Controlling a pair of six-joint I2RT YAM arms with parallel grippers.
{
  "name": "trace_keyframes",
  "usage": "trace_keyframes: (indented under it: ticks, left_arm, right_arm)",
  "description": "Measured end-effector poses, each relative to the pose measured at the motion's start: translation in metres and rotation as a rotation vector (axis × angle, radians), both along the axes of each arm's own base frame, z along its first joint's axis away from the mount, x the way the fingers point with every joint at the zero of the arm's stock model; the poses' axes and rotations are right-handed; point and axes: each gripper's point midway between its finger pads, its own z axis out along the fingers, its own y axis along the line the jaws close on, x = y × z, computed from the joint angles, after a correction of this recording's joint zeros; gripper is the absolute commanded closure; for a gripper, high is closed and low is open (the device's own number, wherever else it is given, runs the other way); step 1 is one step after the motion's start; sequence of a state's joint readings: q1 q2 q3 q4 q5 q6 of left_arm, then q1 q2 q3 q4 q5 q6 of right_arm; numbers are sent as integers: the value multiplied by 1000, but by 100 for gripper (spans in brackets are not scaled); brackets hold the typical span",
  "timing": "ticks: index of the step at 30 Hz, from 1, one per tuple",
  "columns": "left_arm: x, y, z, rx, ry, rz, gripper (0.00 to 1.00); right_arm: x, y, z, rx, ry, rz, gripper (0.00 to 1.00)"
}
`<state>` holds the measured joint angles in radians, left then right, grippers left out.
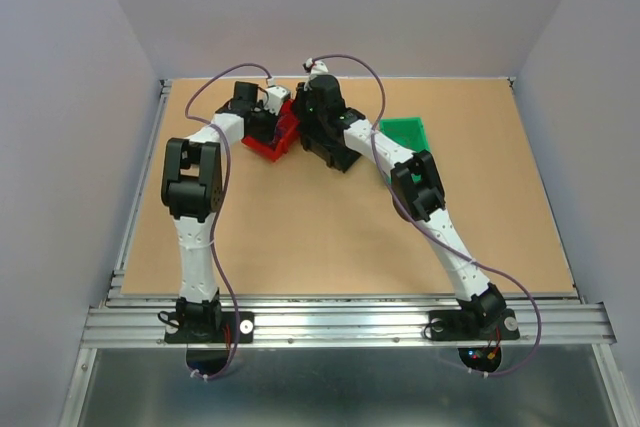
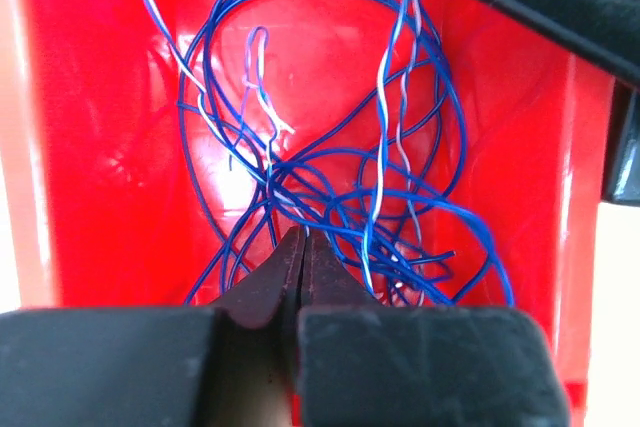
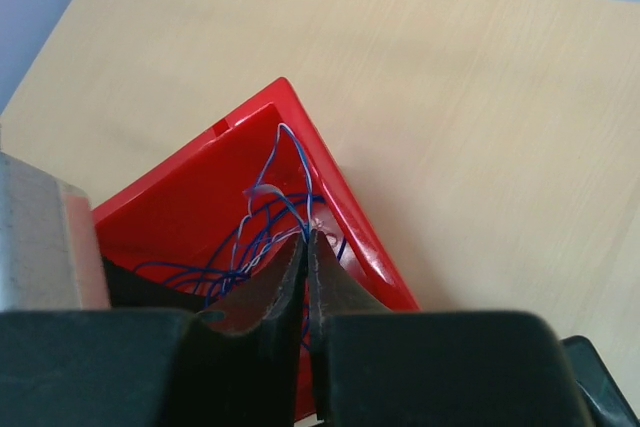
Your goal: Untangle the cables
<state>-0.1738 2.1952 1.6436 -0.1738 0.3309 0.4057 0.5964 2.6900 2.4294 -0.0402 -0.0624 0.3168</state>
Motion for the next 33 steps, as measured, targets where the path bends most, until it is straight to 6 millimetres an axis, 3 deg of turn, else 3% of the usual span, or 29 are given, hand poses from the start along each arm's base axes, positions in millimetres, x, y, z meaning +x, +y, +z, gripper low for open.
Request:
trace_keyframes:
  ticks: [3, 9, 14, 23, 28, 33]
  left_arm:
    - [1, 7, 8, -16, -14, 20, 77]
    - [9, 22, 30, -56, -55, 53, 75]
    - [13, 32, 34, -66, -66, 74, 75]
    - [13, 30, 34, -68, -68, 69, 75]
    - [13, 30, 34, -70, -68, 67, 62]
    - [12, 28, 35, -78, -67, 59, 49]
  right_arm:
    - [0, -1, 0, -4, 3, -4, 87]
    - [-5, -4, 0, -11, 13, -3, 86]
    - [-20, -12, 10, -10, 8, 5, 76]
    - [-27, -13, 24, 13, -31, 29, 57]
    - [-33, -17, 16, 4, -26, 30, 41]
    - [-40, -23, 28, 18, -51, 22, 34]
